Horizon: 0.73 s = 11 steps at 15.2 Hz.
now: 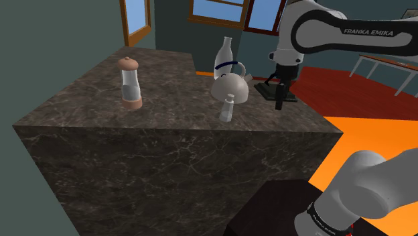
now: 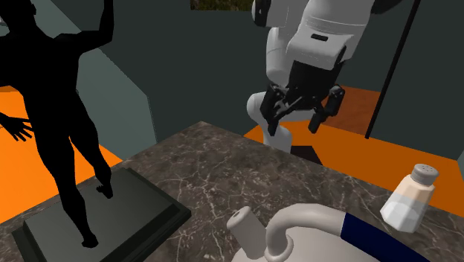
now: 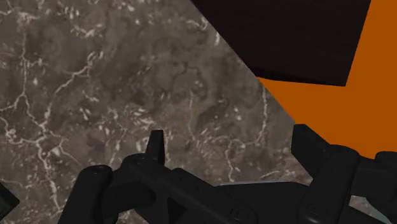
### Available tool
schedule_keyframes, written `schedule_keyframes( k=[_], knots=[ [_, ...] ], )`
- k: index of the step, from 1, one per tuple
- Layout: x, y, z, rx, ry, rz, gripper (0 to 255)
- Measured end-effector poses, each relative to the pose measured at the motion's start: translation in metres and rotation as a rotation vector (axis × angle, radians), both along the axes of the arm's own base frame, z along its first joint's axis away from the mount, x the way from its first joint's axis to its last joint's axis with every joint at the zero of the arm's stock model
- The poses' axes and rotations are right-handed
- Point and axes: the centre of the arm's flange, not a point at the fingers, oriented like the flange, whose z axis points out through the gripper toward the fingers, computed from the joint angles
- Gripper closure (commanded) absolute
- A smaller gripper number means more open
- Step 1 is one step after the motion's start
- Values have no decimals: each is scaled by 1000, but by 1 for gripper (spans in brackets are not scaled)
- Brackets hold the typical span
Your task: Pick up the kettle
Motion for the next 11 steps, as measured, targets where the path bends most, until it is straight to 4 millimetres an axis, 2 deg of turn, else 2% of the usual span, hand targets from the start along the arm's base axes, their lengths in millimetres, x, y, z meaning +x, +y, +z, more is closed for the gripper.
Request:
schedule_keyframes(
  k=[7,11],
  knots=[
    [74,-45,34,12,25,215,0],
    [121,-58,48,20,40,339,0]
  ],
)
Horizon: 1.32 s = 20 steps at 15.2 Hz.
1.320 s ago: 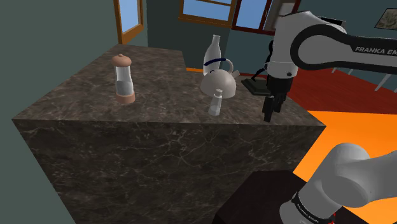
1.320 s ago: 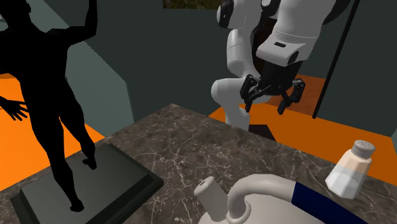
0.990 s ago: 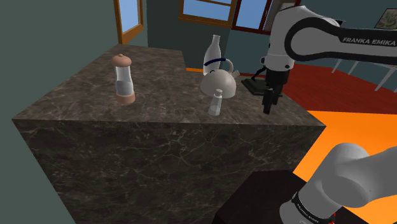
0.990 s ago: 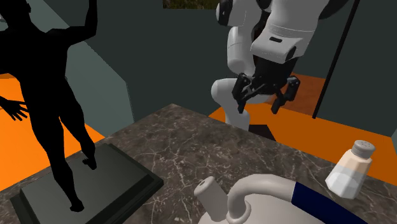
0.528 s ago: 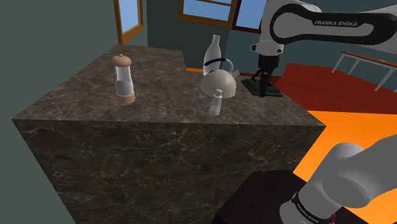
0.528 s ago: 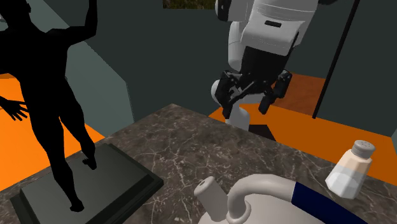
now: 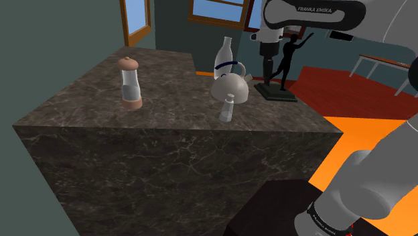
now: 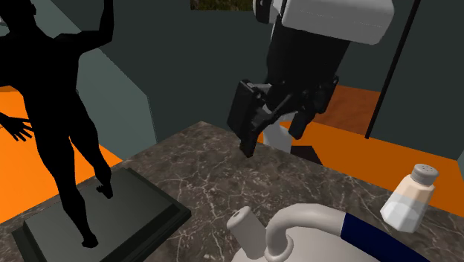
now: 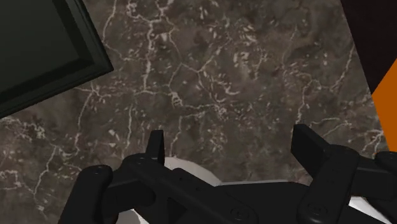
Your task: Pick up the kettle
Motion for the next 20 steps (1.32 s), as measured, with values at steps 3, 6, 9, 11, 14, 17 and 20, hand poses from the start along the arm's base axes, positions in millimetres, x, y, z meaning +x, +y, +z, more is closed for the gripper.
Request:
schedule_keyframes(
  k=[3,6,9,11,14,17,20],
  knots=[
    [35,-9,10,5,10,93,0],
    [73,-12,23,10,22,186,0],
    [112,-15,34,16,32,278,0],
    [122,-16,33,18,36,309,0],
    [126,-14,21,18,37,318,0],
    [125,-14,4,19,37,319,0],
    [125,-14,-2,18,37,320,255]
  ],
)
